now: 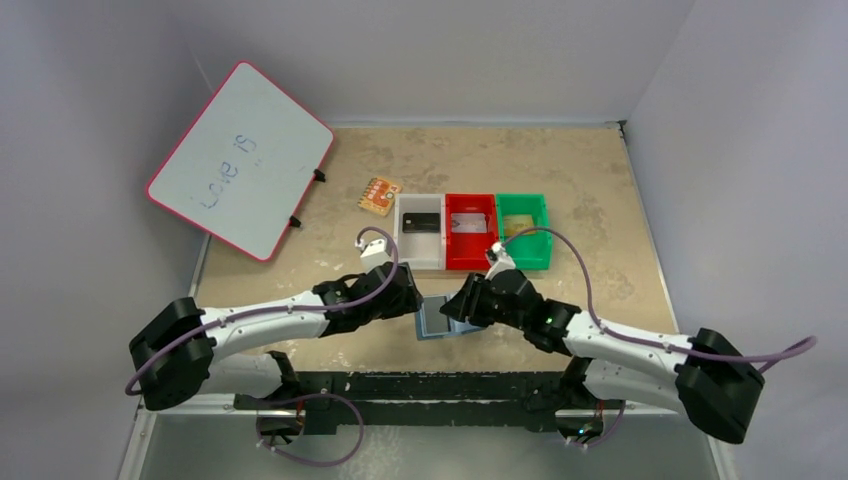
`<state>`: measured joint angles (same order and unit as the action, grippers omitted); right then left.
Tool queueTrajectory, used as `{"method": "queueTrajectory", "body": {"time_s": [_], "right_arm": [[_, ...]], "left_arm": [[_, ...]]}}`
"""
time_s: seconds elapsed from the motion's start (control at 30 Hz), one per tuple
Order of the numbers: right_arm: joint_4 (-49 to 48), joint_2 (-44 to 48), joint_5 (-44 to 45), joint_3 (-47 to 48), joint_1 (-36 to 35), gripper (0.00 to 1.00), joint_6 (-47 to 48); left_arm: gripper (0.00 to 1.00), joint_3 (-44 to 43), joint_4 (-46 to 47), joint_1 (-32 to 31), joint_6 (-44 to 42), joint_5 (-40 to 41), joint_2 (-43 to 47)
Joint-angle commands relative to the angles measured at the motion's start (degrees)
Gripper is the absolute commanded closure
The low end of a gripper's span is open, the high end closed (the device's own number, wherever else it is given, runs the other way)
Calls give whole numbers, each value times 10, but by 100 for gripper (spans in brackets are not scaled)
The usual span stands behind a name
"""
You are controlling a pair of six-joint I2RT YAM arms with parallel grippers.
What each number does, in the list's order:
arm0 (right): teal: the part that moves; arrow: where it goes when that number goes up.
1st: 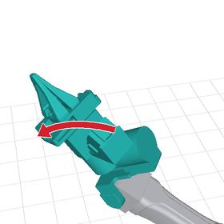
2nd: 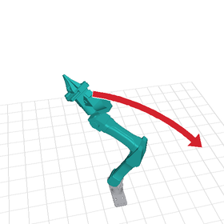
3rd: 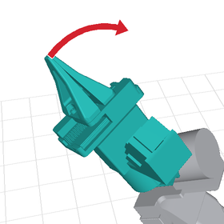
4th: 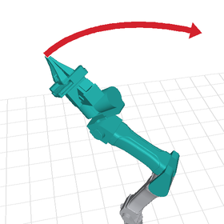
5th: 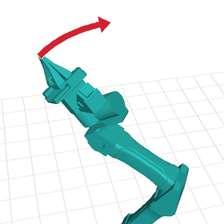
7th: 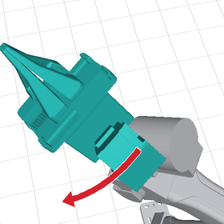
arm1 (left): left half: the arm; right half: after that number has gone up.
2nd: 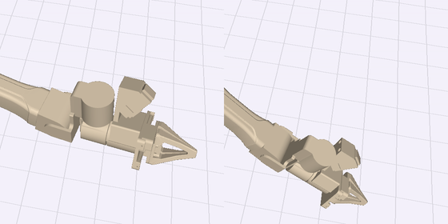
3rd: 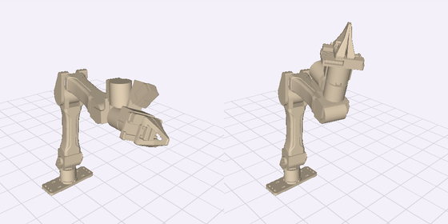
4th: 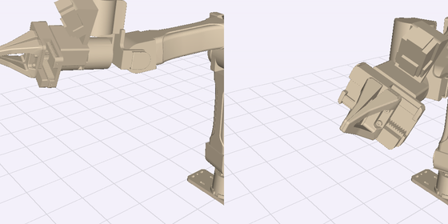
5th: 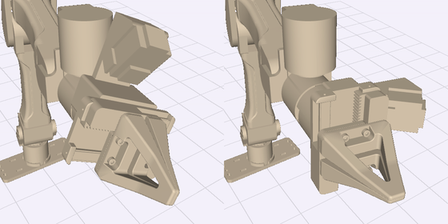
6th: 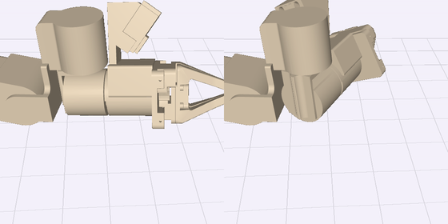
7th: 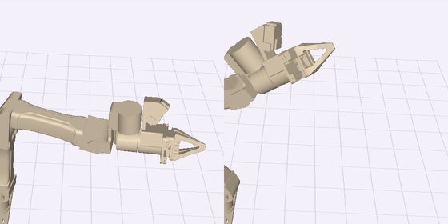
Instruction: Take the credit cards out of the card holder
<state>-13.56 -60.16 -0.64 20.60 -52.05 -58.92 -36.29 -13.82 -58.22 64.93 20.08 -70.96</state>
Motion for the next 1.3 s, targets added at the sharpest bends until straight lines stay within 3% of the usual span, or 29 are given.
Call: {"method": "queueTrajectory", "body": {"time_s": [0.0, 0.13, 0.3, 0.57, 1.27], "right_arm": [[87, 38, 81, 19, 1, 55, 4], [80, 38, 87, 16, 1, 55, 4], [24, -11, 33, 20, 2, 59, 17], [-38, -76, 7, 17, 4, 63, 1], [-128, -90, -27, -55, 40, 66, -47]], "left_arm": [[40, -23, 16, -2, -13, -5, -8], [40, -28, 23, -2, -15, -12, -21], [42, -34, 37, -2, -17, -27, -36], [53, -51, 52, -2, -34, -56, -64], [70, -74, 91, -14, -45, -96, -147]]}}
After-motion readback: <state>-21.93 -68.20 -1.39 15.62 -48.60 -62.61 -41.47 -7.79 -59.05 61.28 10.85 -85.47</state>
